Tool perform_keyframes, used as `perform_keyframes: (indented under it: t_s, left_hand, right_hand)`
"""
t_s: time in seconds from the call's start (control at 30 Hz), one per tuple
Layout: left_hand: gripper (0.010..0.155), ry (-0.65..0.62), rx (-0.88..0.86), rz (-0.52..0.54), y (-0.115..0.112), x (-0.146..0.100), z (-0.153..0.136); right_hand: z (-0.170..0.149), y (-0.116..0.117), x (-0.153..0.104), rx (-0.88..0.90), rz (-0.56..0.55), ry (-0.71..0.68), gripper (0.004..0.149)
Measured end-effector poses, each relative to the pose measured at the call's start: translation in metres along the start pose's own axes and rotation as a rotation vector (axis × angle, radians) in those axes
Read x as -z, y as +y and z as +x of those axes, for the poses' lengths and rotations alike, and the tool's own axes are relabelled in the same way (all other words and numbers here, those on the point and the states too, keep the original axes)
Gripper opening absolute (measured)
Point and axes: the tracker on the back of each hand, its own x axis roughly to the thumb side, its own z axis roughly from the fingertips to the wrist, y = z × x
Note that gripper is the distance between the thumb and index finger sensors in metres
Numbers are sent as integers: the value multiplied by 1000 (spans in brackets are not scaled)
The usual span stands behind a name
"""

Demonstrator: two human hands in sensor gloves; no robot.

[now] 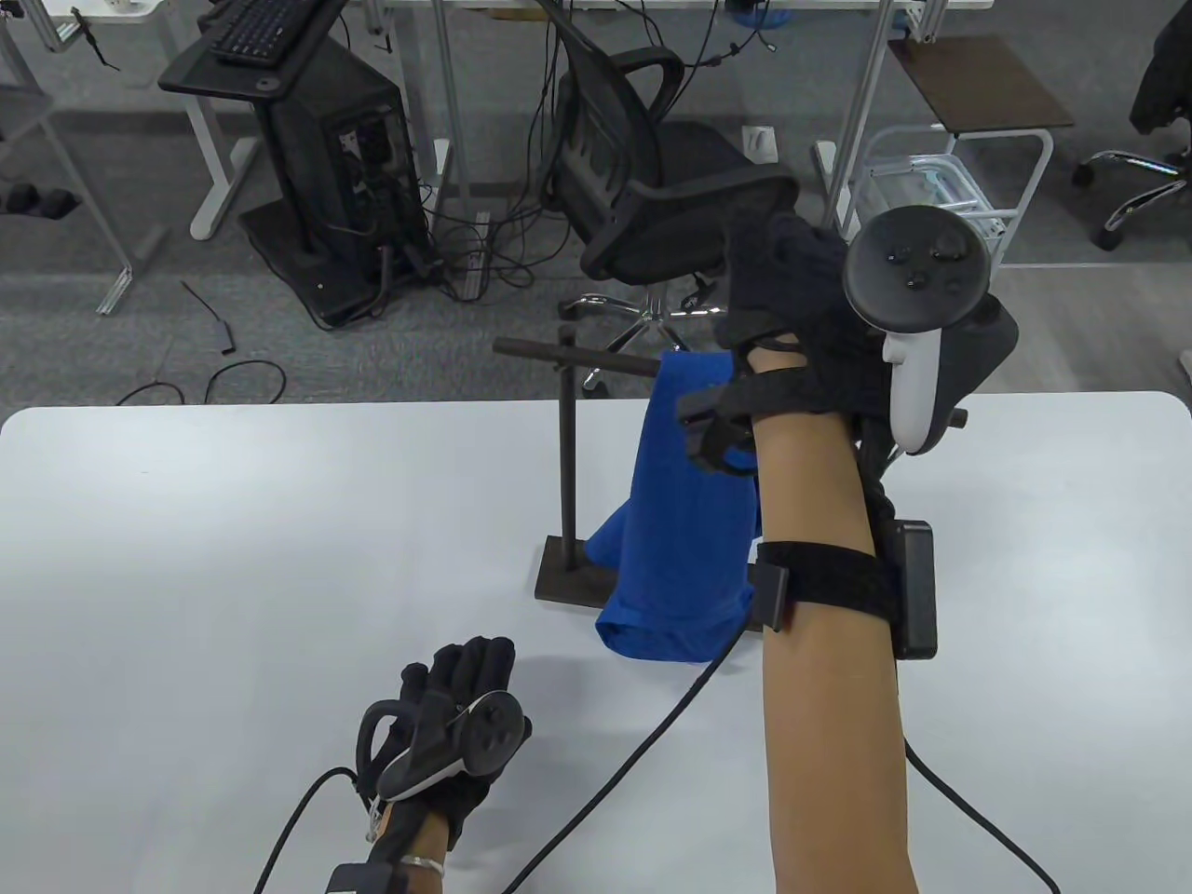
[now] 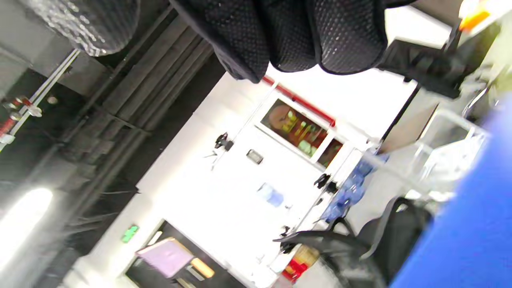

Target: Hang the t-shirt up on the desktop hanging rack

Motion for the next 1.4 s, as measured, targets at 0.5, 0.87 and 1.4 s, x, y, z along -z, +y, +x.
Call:
perform_keyframes:
  t_s: [0.5,0.87,1.4]
  left_hand:
    - [85,-12,-7,-6,0,-1,6]
    - [85,-29,-30,-9,1,-5,17]
    - [85,-48,-52,-23,0,-5,23]
  right_hand:
    - [-23,-14,-29,-20,1,-157,70]
    - [-41,-23,-71,-70,71,-344,72]
    - [-118,3,-126,-120,188,-464,71]
